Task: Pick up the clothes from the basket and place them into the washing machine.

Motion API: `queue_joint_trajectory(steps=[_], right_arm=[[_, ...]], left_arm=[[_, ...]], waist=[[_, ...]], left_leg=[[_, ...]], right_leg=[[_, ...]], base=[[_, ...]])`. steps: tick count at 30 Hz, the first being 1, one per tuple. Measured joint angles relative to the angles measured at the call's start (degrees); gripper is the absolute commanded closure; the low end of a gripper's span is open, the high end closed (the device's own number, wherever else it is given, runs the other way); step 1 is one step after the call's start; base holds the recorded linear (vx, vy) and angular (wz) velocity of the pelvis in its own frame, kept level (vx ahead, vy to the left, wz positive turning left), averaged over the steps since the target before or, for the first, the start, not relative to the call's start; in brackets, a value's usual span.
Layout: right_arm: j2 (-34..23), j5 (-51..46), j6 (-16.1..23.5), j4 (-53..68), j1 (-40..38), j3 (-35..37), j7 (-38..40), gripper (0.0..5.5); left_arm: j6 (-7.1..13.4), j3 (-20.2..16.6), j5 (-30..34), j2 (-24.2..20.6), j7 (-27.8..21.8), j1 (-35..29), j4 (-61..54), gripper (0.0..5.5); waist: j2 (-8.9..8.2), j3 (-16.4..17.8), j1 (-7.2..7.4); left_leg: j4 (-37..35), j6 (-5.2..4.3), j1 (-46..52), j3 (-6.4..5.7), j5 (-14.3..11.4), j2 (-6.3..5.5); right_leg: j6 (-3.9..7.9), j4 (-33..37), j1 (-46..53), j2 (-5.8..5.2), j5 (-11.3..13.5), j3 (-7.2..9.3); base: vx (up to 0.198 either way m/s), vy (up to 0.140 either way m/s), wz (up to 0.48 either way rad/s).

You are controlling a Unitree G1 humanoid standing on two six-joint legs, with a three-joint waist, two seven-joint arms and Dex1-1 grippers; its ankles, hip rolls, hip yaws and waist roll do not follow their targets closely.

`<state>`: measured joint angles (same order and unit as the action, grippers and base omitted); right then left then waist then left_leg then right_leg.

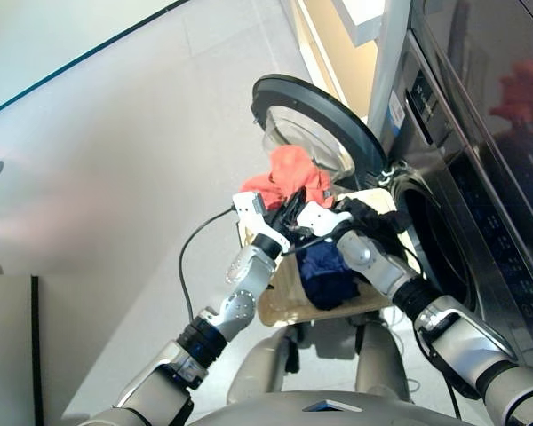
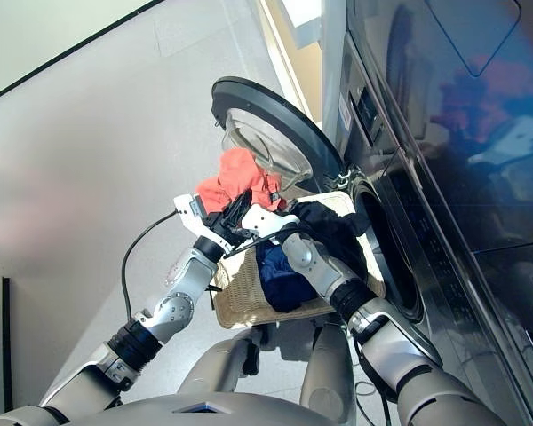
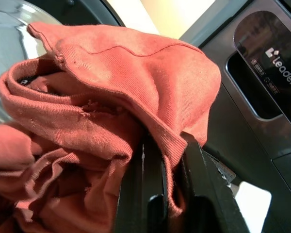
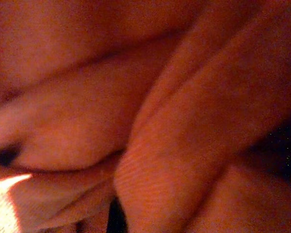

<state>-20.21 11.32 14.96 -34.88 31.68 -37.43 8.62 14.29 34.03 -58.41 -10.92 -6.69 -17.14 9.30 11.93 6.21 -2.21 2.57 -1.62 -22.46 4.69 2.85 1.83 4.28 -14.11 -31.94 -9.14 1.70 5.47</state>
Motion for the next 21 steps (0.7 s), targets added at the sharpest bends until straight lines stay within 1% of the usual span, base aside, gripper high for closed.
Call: queue_joint_trajectory(steps=[2,4,5,7,9,11,13,15,17,21], right_arm=[[0.1,-0.4,0.0,0.3,-1.5,1.8,0.7,5.50],[0.0,-0.4,0.0,0.4,-3.7,4.5,1.8,5.50],[0.2,-0.4,-0.1,0.8,-4.7,6.2,2.3,5.50],[-1.1,-0.4,-0.4,0.9,-6.5,7.3,3.0,5.50],[-1.6,-0.4,-0.8,0.9,-8.2,8.9,3.5,5.50],[-1.8,-0.5,-1.0,0.9,-10.4,10.9,4.1,5.50],[-1.9,-1.0,-0.9,0.8,-12.0,13.0,5.0,5.50],[-1.6,-1.6,-0.9,-0.4,-12.8,14.8,6.3,5.50],[-1.4,-3.3,-0.9,-1.0,-12.9,16.6,7.6,5.50],[0.0,-6.7,-0.7,-2.3,-12.4,20.7,11.5,5.50]], left_arm=[[0.0,-0.5,0.3,-0.2,-0.2,0.1,0.0,0.00],[0.1,-2.2,0.8,-0.2,0.0,0.4,0.1,0.00],[0.2,-4.4,1.6,0.5,0.4,1.0,0.2,0.00],[1.2,-8.3,2.0,0.7,2.2,1.5,1.1,0.00],[2.2,-11.5,2.8,0.7,3.6,1.9,2.1,0.00],[3.1,-15.1,3.5,1.0,5.4,2.2,4.7,0.00],[4.5,-17.8,6.9,1.1,8.2,2.3,8.2,0.00],[4.7,-18.9,11.9,1.0,11.9,2.4,13.3,0.00],[4.8,-18.9,16.2,0.9,13.7,2.9,15.8,0.00],[5.4,-18.6,20.9,1.4,15.9,3.0,20.8,0.00]], waist=[[-0.04,0.0,0.52],[-0.12,0.1,0.91],[-0.16,0.1,0.99],[-0.27,0.2,1.39],[-0.61,0.4,2.05],[-1.27,0.9,2.35],[-2.00,1.1,2.39],[-2.31,1.3,2.41],[-2.64,1.6,2.37],[-3.29,2.0,2.35]], left_leg=[[-0.1,0.00,0.0,-0.01,0.0,-0.02],[-0.5,0.00,0.0,0.07,0.1,-0.04],[-0.6,0.00,0.0,0.11,0.1,-0.01],[-0.7,0.00,-0.2,0.12,0.1,-0.01],[-0.7,0.01,-0.2,0.14,0.1,-0.05],[-0.8,0.00,-0.4,0.27,0.1,-0.04],[-0.8,0.01,-1.4,0.56,0.1,-0.10],[-0.7,0.01,-2.4,0.83,0.1,-0.14],[-0.6,0.04,-3.4,1.02,0.1,-0.18],[-0.6,0.08,-5.8,1.62,0.2,-0.37]], right_leg=[[0.01,0.0,-0.1,0.00,0.0,0.02],[0.06,0.0,-0.4,0.05,-0.1,-0.04],[0.08,0.0,-0.4,0.05,-0.2,-0.07],[0.11,0.1,-0.6,0.07,-0.2,-0.08],[0.10,-0.1,-0.7,0.11,-0.3,-0.12],[0.15,-0.1,-1.1,0.10,-0.4,-0.27],[0.19,-0.7,-2.5,0.13,-0.4,-0.74],[-0.19,-0.9,-3.7,0.10,-0.2,-0.99],[-0.23,-1.1,-4.9,0.09,-0.1,-1.21],[-0.32,-1.7,-7.8,0.05,0.1,-1.85]], base=[[0.000,0.000,0.000],[0.000,0.000,0.000],[0.000,0.000,0.000],[0.000,0.000,0.000],[0.000,0.000,0.000],[0.000,0.000,0.000],[-0.065,0.012,-0.054],[-0.059,0.022,-0.037],[-0.029,0.015,-0.005],[-0.065,0.030,-0.023]])
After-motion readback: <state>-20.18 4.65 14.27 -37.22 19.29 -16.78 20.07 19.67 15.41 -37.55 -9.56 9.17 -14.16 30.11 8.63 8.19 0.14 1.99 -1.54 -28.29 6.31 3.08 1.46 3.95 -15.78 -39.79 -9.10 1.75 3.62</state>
